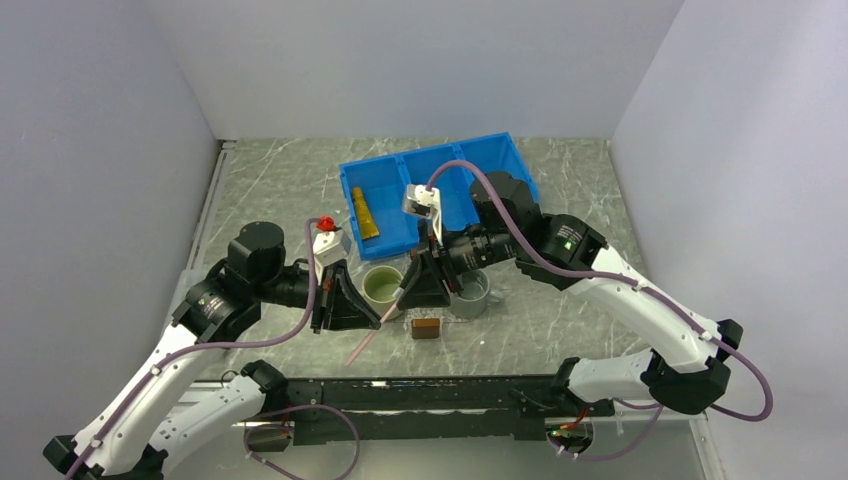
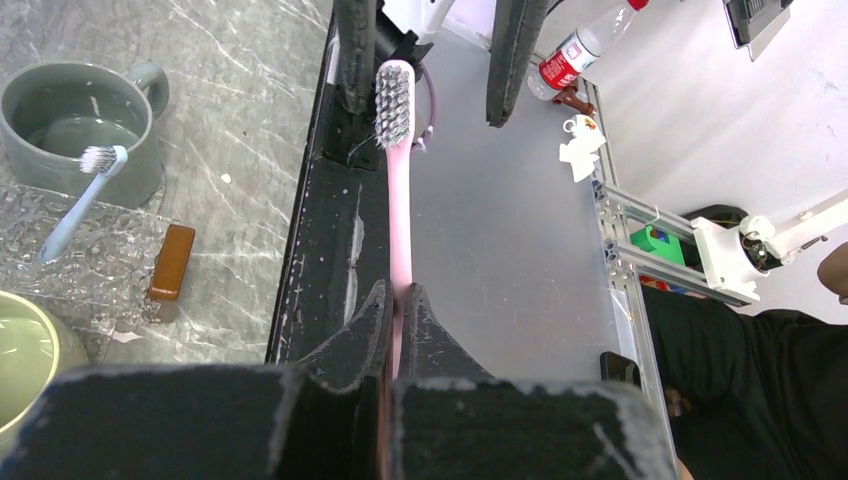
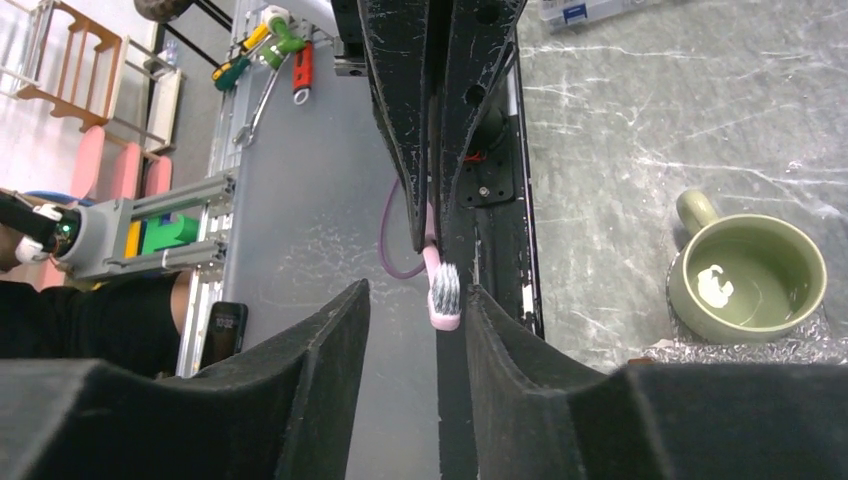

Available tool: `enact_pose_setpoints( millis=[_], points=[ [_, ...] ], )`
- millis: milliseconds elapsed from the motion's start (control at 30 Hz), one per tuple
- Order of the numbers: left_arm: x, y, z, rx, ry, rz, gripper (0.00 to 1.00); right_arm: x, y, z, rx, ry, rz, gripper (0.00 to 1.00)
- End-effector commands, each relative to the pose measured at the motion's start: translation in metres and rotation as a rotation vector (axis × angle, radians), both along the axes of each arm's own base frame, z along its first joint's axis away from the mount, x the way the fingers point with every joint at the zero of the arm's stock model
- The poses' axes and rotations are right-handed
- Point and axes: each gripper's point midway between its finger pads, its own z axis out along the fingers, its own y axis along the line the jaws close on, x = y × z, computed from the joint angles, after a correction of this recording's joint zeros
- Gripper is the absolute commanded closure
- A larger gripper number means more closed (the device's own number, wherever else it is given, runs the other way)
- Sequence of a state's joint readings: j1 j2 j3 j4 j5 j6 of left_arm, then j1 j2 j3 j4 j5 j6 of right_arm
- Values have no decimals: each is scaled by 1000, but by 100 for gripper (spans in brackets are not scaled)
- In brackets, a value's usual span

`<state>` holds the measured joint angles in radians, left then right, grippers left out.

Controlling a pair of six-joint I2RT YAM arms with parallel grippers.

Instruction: Prepare toiletry sets of a toothbrush and toothpaste on the tray

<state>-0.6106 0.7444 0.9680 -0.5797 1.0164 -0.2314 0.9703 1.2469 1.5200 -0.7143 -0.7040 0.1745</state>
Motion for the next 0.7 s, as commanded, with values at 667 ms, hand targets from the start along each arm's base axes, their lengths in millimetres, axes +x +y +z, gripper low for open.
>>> enact_pose_setpoints(
  millis=[667],
  points=[
    [-1, -1, 5, -26, -44, -22, 100, -5, 9, 3, 34, -16, 54, 100]
  ],
)
